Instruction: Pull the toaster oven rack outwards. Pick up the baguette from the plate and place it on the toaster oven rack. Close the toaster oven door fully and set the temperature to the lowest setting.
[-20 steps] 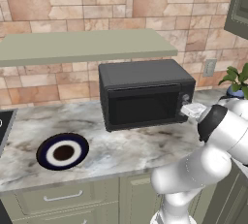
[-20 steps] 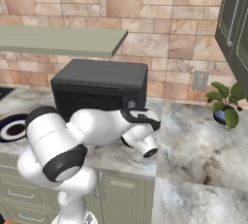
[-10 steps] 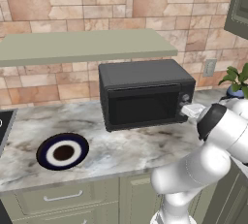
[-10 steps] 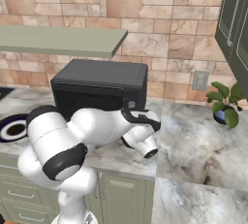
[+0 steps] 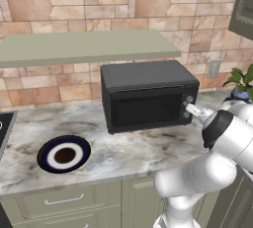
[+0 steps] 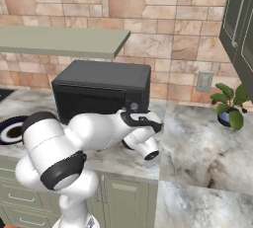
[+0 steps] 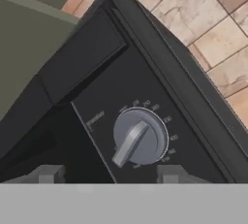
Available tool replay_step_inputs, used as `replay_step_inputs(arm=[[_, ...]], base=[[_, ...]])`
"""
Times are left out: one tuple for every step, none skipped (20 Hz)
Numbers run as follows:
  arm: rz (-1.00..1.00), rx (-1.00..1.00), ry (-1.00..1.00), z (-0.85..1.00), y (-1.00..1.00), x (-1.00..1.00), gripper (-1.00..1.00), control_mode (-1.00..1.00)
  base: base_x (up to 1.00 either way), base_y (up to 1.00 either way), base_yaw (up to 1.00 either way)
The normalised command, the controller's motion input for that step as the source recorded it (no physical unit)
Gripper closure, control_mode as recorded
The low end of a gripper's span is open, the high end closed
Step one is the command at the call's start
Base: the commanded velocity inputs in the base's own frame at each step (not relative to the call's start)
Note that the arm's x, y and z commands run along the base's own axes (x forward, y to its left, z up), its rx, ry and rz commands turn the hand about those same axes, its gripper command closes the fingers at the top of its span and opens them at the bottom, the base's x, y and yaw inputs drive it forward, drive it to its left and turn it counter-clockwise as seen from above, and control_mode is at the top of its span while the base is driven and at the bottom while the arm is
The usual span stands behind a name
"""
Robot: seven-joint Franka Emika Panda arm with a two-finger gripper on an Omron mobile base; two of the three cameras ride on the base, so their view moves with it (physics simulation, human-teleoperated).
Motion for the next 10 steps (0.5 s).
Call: replay_step_inputs(arm=[[0.00, 0.13, 0.15, 0.10, -0.16, 0.11, -1.00, -1.00], [0.00, 0.11, 0.15, 0.04, -0.14, 0.09, -1.00, -1.00], [0.00, 0.12, 0.16, 0.05, -0.12, 0.08, -1.00, -1.00], [0.00, 0.13, 0.17, 0.05, -0.15, 0.09, -1.00, -1.00], [0.00, 0.15, 0.16, 0.07, -0.25, 0.09, -1.00, -1.00], [0.00, 0.17, 0.17, 0.11, -0.31, 0.11, -1.00, -1.00], [0.00, 0.17, 0.17, 0.10, -0.31, 0.11, -1.00, -1.00], [0.00, 0.19, 0.20, 0.09, -0.36, 0.13, -1.00, -1.00], [0.00, 0.20, 0.19, 0.07, -0.39, 0.10, -1.00, -1.00], [0.00, 0.23, 0.16, 0.00, -0.46, 0.04, -1.00, -1.00]], base=[[0.00, 0.00, 0.00], [0.00, 0.00, 0.00], [0.00, 0.00, 0.00], [0.00, 0.00, 0.00], [0.00, 0.00, 0.00], [0.00, 0.00, 0.00], [0.00, 0.00, 0.00], [0.00, 0.00, 0.00], [0.00, 0.00, 0.00], [0.00, 0.00, 0.00]])
